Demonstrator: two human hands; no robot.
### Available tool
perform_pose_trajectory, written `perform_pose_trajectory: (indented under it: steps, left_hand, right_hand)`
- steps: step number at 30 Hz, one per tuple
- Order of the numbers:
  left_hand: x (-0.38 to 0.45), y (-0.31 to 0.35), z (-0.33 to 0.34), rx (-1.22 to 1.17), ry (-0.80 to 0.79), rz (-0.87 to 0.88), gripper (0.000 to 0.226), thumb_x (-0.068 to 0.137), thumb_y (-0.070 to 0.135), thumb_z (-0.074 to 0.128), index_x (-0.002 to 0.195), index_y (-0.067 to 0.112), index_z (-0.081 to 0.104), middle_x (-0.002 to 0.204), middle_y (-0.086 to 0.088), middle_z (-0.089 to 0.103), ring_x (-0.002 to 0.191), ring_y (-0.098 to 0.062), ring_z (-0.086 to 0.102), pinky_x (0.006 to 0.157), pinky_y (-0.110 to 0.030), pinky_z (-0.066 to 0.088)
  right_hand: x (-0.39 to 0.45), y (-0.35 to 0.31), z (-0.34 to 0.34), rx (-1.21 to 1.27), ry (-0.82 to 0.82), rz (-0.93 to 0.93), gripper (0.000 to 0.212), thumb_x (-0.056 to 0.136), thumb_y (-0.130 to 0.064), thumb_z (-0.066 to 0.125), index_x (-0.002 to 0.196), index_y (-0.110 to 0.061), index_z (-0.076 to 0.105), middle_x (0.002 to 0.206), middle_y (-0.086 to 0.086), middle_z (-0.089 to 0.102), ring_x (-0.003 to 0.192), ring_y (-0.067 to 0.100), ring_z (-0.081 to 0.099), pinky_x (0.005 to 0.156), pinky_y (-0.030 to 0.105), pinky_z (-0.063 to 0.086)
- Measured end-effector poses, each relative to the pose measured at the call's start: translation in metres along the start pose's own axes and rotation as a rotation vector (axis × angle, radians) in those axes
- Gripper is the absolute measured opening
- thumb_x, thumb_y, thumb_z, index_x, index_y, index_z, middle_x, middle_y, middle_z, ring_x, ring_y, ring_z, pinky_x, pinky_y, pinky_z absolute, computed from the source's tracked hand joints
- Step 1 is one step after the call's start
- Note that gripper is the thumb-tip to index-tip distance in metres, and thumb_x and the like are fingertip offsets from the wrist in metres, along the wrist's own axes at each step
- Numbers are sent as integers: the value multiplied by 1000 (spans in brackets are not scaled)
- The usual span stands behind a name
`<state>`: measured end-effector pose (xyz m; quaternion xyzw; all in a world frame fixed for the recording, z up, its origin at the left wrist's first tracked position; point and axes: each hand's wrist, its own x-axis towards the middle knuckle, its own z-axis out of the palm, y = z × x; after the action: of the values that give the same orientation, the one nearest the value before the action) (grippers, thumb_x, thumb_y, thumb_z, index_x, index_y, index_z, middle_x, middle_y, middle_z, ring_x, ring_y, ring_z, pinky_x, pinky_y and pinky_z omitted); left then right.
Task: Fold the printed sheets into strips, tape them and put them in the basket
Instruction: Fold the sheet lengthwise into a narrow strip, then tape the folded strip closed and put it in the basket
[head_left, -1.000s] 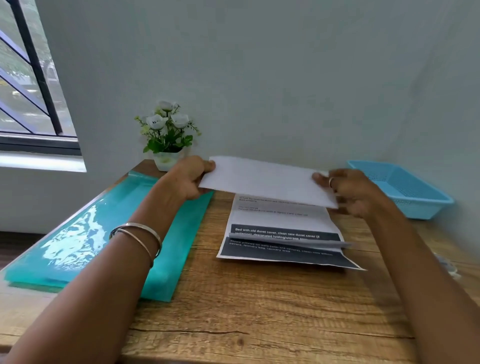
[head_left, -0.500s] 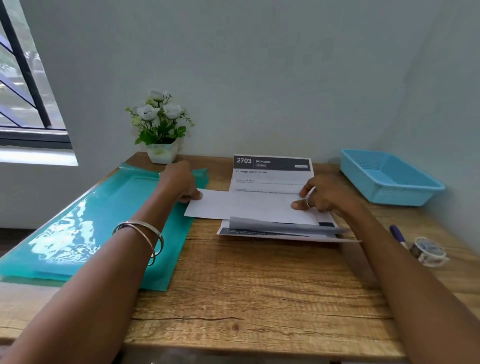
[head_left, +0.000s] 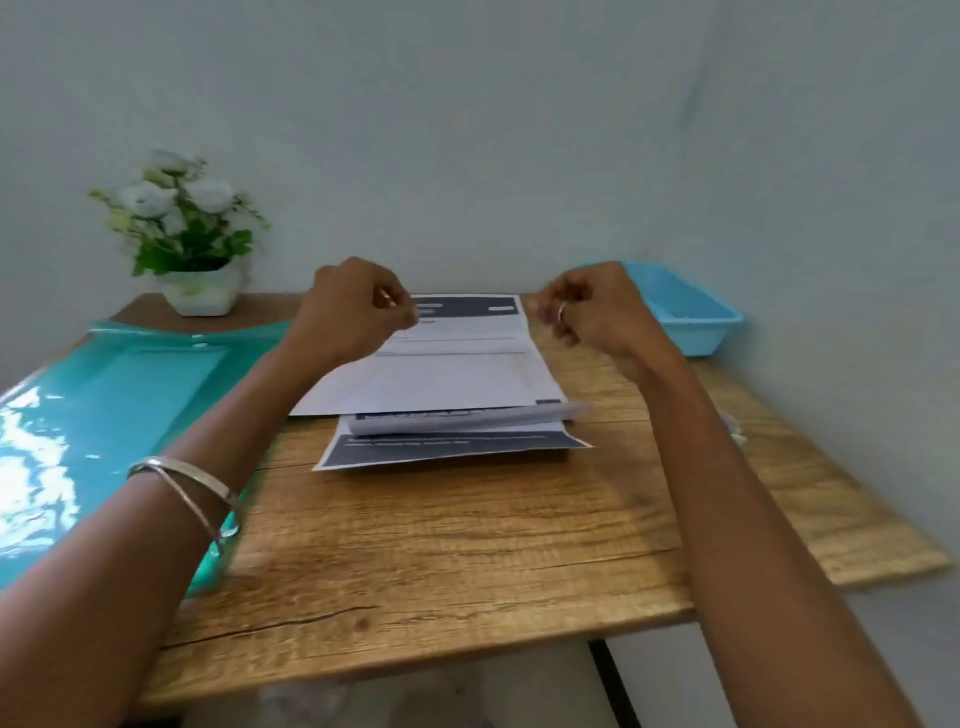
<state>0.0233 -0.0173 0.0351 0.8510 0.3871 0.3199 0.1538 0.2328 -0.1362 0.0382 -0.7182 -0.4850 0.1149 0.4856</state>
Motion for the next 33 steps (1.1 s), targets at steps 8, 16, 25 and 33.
perform_pose_trajectory:
  steps: [8, 16, 25, 33]
  left_hand:
    - [-15, 88, 47, -409, -63, 154, 8, 81, 22, 72, 81, 15, 71, 74, -3, 69, 60, -10, 59, 59, -21, 51]
    - [-31, 149, 128, -107, -294, 523, 31, 89, 19, 60, 118, 29, 64, 107, -6, 61, 103, -21, 53, 88, -30, 41]
    - [-27, 167, 149, 249, -322, 704, 39, 85, 35, 64, 121, 46, 55, 110, -1, 43, 108, -21, 39, 89, -38, 34]
    - [-27, 171, 151, 75, -346, 638, 24, 81, 32, 70, 105, 34, 70, 101, 2, 50, 97, -16, 49, 84, -37, 43]
  right_hand:
    - [-64, 38, -101, -213, 254, 79, 12, 74, -11, 79, 79, -18, 71, 75, -5, 67, 69, 5, 59, 66, 17, 43]
    - [-99, 88, -117, -290, 88, 174, 14, 87, -13, 67, 100, -17, 72, 93, -4, 69, 89, 15, 63, 86, 37, 53]
    - [-115, 110, -118, -17, 166, 242, 26, 91, 0, 57, 99, -22, 69, 97, 3, 71, 95, 23, 68, 89, 40, 55]
    - [-115, 107, -114, 117, 164, 242, 24, 91, 1, 57, 103, -16, 69, 101, 7, 70, 95, 20, 68, 84, 33, 58]
